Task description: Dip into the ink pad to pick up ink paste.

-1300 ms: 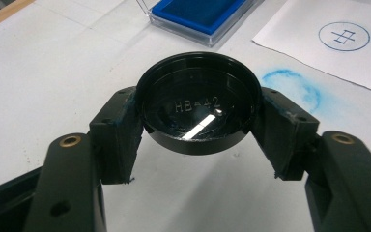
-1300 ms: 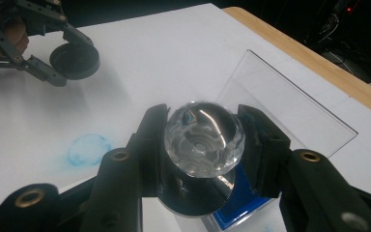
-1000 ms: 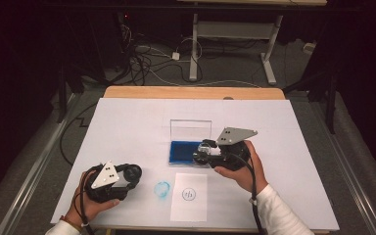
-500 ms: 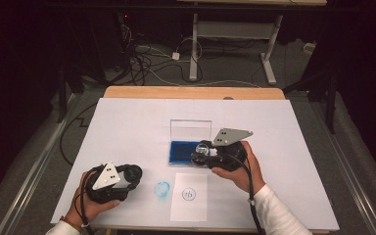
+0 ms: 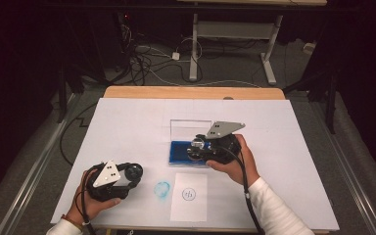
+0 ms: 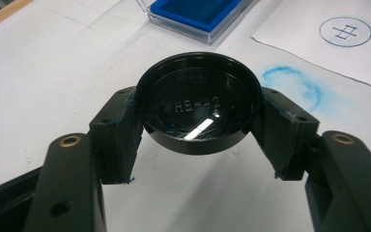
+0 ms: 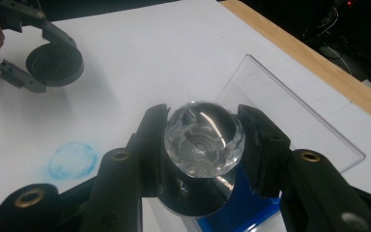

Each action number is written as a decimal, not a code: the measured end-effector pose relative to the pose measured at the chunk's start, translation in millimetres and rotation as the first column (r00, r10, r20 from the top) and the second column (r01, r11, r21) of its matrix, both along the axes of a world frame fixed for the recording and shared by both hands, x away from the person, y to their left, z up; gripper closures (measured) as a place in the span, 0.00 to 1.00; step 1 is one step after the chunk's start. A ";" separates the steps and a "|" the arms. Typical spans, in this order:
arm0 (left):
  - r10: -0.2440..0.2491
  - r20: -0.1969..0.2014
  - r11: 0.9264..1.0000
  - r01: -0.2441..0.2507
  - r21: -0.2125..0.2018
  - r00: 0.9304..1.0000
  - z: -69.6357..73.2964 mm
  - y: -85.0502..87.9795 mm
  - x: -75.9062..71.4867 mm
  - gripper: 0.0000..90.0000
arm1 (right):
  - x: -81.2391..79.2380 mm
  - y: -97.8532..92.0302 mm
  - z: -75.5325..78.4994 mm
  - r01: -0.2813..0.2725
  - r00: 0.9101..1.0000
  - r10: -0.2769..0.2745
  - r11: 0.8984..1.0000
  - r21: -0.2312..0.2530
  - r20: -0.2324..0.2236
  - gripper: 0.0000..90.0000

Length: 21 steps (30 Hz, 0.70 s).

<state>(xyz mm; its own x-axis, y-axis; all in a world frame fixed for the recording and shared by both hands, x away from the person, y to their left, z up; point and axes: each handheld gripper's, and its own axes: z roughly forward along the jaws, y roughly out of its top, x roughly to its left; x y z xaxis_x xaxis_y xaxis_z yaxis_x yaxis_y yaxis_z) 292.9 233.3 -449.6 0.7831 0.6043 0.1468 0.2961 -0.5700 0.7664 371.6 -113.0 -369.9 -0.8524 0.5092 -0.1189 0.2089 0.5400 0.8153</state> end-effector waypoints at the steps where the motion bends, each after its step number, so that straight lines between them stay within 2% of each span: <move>1: -0.012 0.004 1.000 0.011 0.028 1.000 0.8 1.0 0.4 0.40 | 1.6 3.2 1.5 -0.001 1.000 0.001 1.000 -0.011 0.004 0.63; 7: -0.011 0.005 0.999 0.011 0.030 1.000 1.5 0.3 -1.4 0.40 | 10.7 24.0 0.6 -0.018 1.000 0.018 0.998 -0.059 -0.008 0.63; 17: -0.010 0.005 0.999 0.010 0.036 1.000 0.9 -0.1 -2.1 0.40 | 35.6 46.4 -25.0 0.012 0.999 -0.017 0.994 -0.105 -0.051 0.63; 18: -0.004 0.000 1.000 0.004 0.018 1.000 0.1 -1.1 -2.5 0.40 | 37.5 48.1 -27.5 0.015 0.998 -0.021 0.994 -0.111 -0.053 0.63; 19: -0.011 0.002 0.999 0.011 0.038 1.000 0.6 -0.3 -2.0 0.40 | 39.1 49.8 -30.0 0.020 0.998 -0.027 0.993 -0.116 -0.058 0.63; 20: -0.013 0.002 0.999 0.013 0.041 1.000 0.5 -0.3 -1.9 0.40 | 40.8 51.4 -32.3 0.020 0.998 -0.027 0.993 -0.119 -0.061 0.63; 21: -0.004 -0.006 1.000 0.004 0.018 1.000 -0.7 -1.7 -2.9 0.40 | 42.3 53.0 -34.5 0.020 0.997 -0.028 0.992 -0.122 -0.065 0.63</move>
